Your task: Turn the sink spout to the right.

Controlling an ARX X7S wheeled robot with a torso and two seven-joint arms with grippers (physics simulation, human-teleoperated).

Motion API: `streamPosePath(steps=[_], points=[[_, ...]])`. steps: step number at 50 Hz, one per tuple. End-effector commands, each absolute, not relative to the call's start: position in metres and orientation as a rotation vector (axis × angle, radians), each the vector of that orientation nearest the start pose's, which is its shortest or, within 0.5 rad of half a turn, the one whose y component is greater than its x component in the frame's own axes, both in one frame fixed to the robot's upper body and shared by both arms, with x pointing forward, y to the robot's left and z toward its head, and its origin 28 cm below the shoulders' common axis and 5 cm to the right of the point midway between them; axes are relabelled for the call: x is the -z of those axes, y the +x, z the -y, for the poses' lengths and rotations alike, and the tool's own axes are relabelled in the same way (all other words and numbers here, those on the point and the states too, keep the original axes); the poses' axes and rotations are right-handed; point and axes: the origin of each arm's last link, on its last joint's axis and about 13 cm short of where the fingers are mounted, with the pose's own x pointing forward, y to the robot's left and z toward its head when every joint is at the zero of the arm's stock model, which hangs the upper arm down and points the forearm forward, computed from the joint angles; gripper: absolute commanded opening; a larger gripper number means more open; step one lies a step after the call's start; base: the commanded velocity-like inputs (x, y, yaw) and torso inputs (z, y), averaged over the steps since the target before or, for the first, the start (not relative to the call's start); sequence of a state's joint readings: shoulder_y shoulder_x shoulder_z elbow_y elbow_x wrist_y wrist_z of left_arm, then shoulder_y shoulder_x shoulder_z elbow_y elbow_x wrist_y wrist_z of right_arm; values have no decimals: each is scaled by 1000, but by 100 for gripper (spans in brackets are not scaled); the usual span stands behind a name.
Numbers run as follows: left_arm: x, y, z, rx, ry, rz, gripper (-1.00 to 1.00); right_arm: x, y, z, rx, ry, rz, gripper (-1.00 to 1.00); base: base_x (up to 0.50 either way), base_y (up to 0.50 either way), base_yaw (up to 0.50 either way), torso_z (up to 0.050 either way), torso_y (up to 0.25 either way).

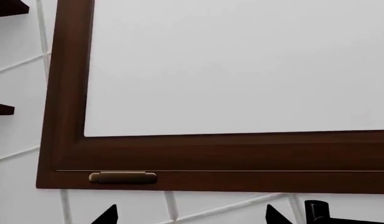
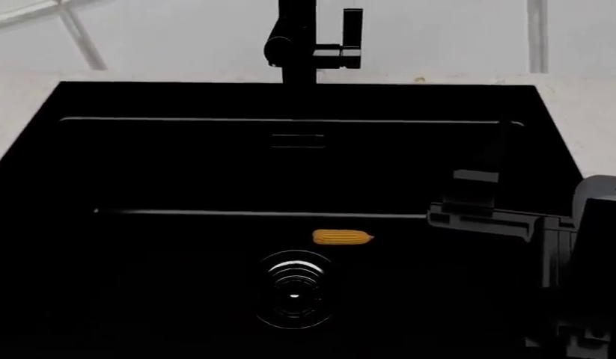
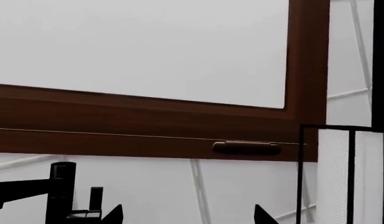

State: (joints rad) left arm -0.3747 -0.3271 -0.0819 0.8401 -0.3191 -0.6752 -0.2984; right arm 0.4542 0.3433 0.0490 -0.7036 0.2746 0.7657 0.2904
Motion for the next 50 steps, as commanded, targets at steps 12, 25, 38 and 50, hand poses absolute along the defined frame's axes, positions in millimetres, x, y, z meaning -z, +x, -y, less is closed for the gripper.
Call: streamPosePath(steps=[12,25,38,50], points=[[-219,213,-245,-132,47,526,100,-214,237,147,226,-103,384,100,0,0,0,0,0],[-218,214,-246,-146,49,513,100,-214,239,147,230,-104,381,100,0,0,0,0,0],[-217,215,-246,-149,51,514,100,-214,239,146,228,-103,381,100,0,0,0,0,0],[-218,215,-245,-146,51,516,100,-214,238,146,232,-101,387,100,0,0,0,0,0]])
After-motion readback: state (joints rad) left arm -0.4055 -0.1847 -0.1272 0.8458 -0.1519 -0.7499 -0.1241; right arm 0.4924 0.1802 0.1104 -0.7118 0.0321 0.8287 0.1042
